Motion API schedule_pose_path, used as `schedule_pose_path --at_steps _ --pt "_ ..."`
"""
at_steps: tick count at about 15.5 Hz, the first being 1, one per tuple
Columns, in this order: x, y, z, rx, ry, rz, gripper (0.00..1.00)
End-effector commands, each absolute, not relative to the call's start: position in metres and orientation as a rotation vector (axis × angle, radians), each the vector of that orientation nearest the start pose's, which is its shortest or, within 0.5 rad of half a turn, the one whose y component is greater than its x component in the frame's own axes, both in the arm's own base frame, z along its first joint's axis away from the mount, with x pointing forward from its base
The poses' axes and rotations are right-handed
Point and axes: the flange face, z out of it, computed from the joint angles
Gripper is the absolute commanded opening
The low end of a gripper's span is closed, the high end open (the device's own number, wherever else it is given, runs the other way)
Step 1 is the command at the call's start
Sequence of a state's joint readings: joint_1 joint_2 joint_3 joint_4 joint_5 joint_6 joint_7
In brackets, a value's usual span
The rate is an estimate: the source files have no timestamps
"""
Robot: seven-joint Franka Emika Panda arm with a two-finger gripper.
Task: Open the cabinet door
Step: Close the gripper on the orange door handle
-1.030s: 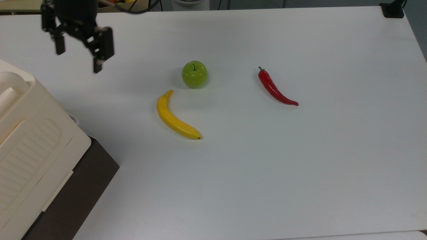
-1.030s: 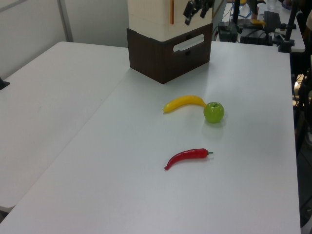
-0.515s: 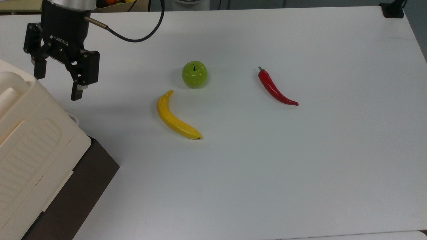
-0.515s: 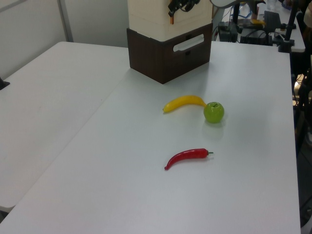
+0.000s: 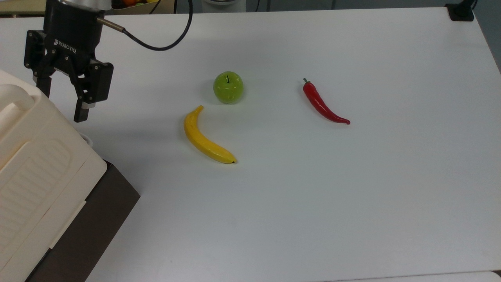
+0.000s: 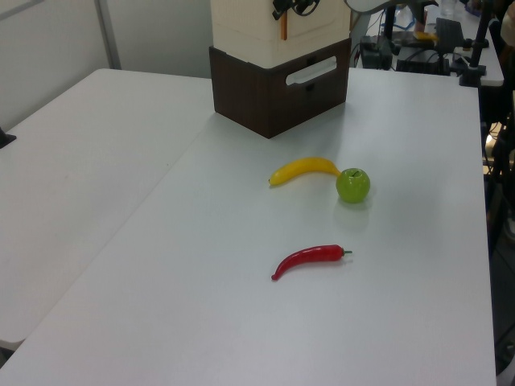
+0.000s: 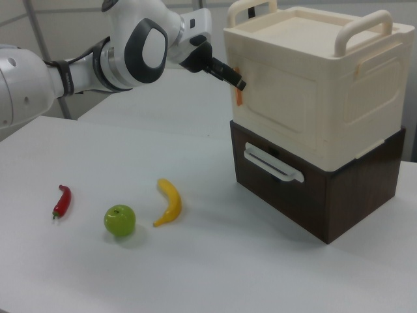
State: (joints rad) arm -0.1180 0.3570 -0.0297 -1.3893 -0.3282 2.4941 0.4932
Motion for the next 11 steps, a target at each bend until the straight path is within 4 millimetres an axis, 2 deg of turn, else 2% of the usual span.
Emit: schedule_pose_path --at_steps 1,6,9,11 --pt "0.7149 -0.1011 0.5934 -2.974 0.684 -1.299 0.49" --pt "0.7138 -0.0998 0.5924 -2.997 0.663 -1.302 0.20" --pt "0.7119 -0.1009 0.5940 -3.004 0.657 -1.301 0.11" --pt "0.7088 -0.1011 0.5902 -3.015 0.662 -1.276 0.10"
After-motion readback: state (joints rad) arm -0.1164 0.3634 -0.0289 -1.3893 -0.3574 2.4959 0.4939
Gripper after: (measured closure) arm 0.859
